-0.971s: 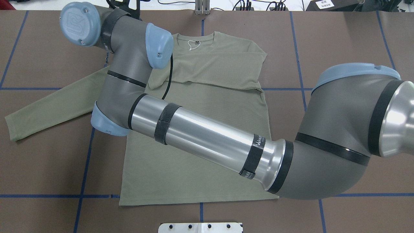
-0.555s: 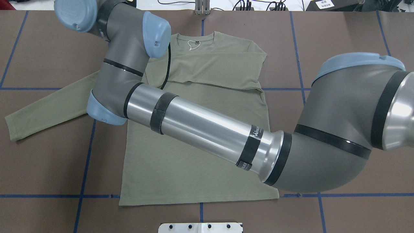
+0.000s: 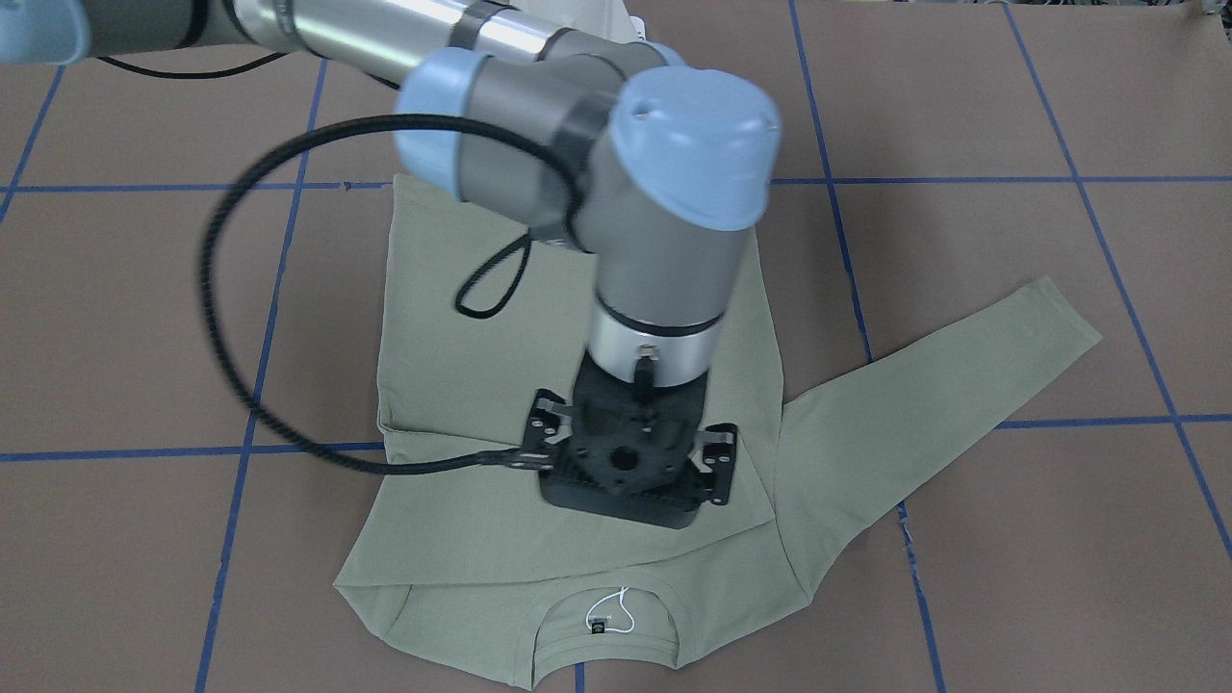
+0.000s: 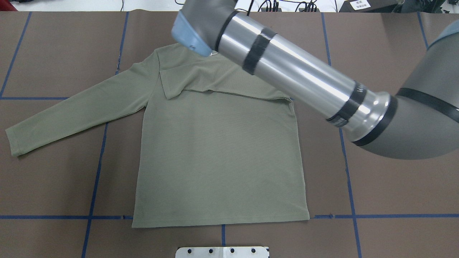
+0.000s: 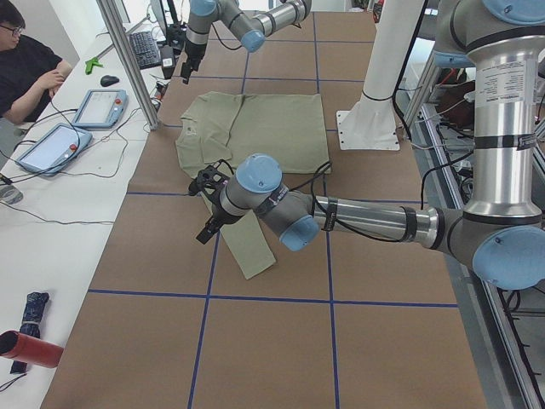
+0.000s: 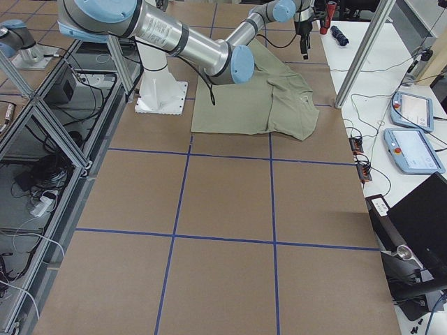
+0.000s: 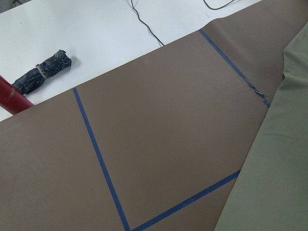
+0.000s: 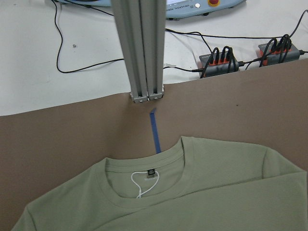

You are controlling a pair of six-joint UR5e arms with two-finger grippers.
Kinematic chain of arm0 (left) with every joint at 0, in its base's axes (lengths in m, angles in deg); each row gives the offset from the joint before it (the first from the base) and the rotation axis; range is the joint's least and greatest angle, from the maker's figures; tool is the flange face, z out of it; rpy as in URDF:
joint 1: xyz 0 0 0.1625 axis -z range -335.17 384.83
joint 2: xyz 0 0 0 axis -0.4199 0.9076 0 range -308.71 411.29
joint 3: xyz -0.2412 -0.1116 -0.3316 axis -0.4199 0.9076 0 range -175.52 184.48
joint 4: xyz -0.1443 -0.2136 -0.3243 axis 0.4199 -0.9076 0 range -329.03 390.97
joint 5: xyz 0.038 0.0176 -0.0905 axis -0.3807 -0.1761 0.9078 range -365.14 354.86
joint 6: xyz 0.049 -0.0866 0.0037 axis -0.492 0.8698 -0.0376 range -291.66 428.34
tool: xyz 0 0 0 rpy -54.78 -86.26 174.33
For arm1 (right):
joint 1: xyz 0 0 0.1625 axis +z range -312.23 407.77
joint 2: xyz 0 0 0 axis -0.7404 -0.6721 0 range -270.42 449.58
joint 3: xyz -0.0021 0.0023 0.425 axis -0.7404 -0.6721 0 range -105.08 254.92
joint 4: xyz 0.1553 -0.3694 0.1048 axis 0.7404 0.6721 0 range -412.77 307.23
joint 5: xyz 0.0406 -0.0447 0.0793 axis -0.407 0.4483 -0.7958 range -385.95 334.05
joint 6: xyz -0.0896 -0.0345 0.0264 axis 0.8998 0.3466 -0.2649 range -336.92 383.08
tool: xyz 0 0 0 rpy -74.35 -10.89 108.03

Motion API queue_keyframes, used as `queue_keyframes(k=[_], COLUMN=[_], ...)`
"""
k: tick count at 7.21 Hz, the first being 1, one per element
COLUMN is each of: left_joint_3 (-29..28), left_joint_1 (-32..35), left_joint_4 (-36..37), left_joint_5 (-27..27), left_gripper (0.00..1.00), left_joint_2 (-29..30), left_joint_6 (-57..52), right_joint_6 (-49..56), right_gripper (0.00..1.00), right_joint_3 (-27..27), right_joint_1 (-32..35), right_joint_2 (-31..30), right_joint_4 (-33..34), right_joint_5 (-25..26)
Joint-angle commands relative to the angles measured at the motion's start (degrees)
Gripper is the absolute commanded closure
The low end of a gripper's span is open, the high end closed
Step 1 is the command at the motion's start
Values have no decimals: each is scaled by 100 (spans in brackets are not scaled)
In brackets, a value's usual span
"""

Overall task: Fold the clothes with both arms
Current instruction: 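Release the sleeve and raise the right gripper away from the shirt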

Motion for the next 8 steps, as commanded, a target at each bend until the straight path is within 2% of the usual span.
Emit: queue_keyframes(k=[1, 2, 4, 5, 6, 8], left_joint_3=[-376, -438, -736, -859, -1078, -1343], left_joint_1=[-849, -1385, -1809, -2108, -2502, -2953], left_joint_4=[-1252, -1746, -2695, -2805, -2919, -2990], left_joint_5=[-594, -965, -1204, -1510, -1896, -2076], left_gripper=[0, 0, 0, 0, 0, 1], left_joint_2=[-207, -426, -988, -1061, -1053, -991], left_joint_6=[1246, 1574, 1542, 1551, 1559, 1551], right_joint_6=[1323, 2261, 3976, 4550, 5121, 5144], right_gripper=[0, 0, 0, 0, 0, 0], right_joint_3=[1998, 2711, 3952, 4384, 4684, 4854], right_joint_1=[834, 1290, 2126, 2408, 2664, 2798], right_joint_2=[-1785, -2664, -4308, -5038, -5541, -5757], right_joint_4=[157, 244, 359, 342, 350, 342], right_joint_5=[-1028, -1467, -2083, -2234, -2384, -2552])
